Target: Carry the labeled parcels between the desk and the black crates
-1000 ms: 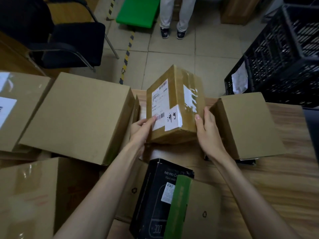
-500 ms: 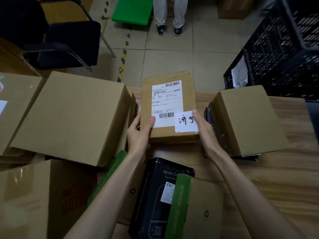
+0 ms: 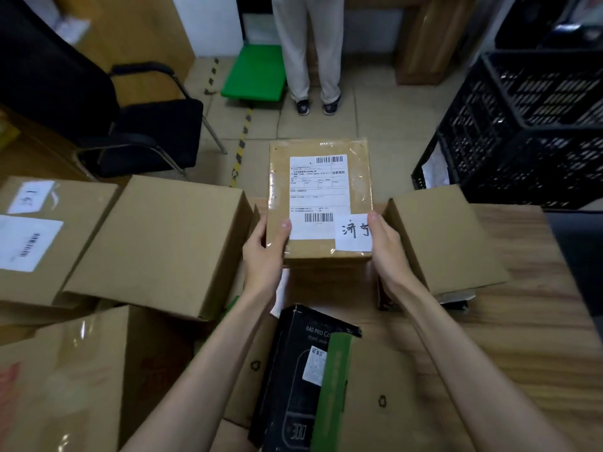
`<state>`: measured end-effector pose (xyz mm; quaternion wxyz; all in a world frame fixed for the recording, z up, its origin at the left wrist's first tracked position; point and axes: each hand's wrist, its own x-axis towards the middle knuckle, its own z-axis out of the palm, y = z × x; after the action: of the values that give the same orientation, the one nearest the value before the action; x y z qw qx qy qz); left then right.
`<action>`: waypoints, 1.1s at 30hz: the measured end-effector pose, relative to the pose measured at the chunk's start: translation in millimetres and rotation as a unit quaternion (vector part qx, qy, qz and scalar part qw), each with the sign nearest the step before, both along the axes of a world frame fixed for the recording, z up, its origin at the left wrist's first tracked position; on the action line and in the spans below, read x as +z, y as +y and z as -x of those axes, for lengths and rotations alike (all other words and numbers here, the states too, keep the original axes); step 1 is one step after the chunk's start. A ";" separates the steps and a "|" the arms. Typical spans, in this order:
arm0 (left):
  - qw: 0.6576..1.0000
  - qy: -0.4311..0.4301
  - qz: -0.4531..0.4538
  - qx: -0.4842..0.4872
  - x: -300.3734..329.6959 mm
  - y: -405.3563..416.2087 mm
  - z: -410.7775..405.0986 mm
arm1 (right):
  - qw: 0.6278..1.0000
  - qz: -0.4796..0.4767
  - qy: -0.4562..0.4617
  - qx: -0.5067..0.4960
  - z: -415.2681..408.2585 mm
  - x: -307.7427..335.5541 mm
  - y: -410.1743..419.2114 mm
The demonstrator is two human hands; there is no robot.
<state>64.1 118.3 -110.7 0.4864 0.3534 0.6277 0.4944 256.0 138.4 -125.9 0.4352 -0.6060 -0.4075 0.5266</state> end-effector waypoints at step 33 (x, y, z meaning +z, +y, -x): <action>0.943 -0.042 -0.314 -0.097 406.9 -14.9 -89.1 | 0.933 -0.357 -0.021 -0.040 -107.0 413.0 -49.2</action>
<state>153.2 103.4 296.2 0.4218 0.5263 0.3825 0.6315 363.0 89.3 287.0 0.6348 -0.4373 -0.5535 0.3152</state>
